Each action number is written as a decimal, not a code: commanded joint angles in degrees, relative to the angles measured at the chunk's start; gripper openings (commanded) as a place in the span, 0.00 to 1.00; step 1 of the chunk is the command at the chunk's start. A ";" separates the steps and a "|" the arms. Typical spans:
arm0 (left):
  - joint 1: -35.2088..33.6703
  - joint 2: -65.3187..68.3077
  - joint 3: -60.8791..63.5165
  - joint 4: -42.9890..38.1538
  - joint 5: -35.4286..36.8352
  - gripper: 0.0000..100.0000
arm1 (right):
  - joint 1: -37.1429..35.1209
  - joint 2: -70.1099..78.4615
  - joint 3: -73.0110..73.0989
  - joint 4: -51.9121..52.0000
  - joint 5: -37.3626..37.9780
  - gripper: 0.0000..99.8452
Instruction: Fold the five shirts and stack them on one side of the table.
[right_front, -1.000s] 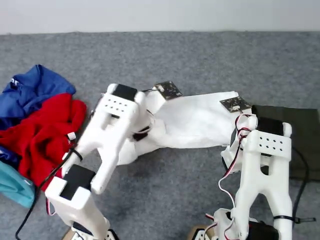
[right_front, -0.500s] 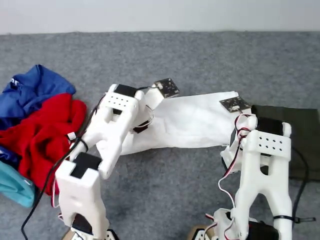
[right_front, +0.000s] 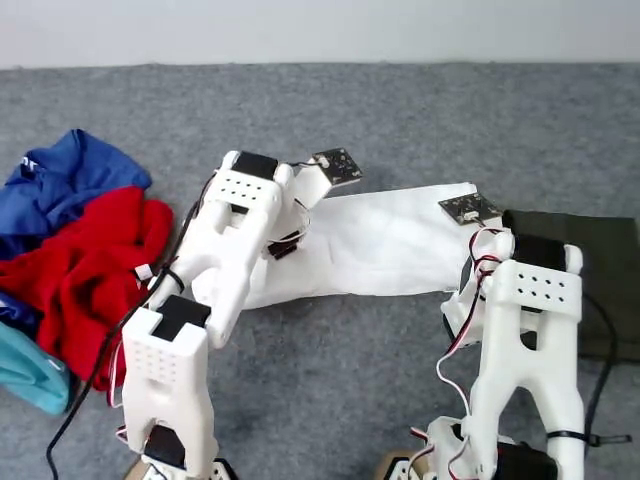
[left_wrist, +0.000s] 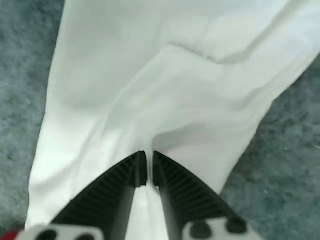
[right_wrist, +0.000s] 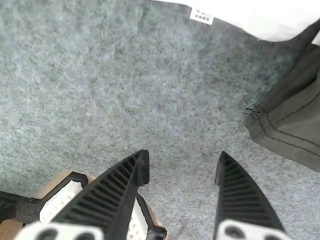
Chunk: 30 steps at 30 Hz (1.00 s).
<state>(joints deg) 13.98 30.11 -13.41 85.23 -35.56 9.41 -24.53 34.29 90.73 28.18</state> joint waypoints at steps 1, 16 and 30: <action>-1.93 -0.79 -2.07 0.88 -0.53 0.11 | -0.48 -1.36 -0.18 -0.48 -0.53 0.22; -8.62 -1.23 -7.16 -1.85 15.21 0.31 | -0.57 -1.89 -0.18 -0.40 -0.53 0.22; -9.41 -1.05 -6.81 14.33 11.69 0.31 | -0.57 -1.89 -0.18 -0.40 -0.53 0.22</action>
<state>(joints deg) 5.36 30.11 -18.59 98.24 -23.16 9.41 -24.53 34.29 90.73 28.18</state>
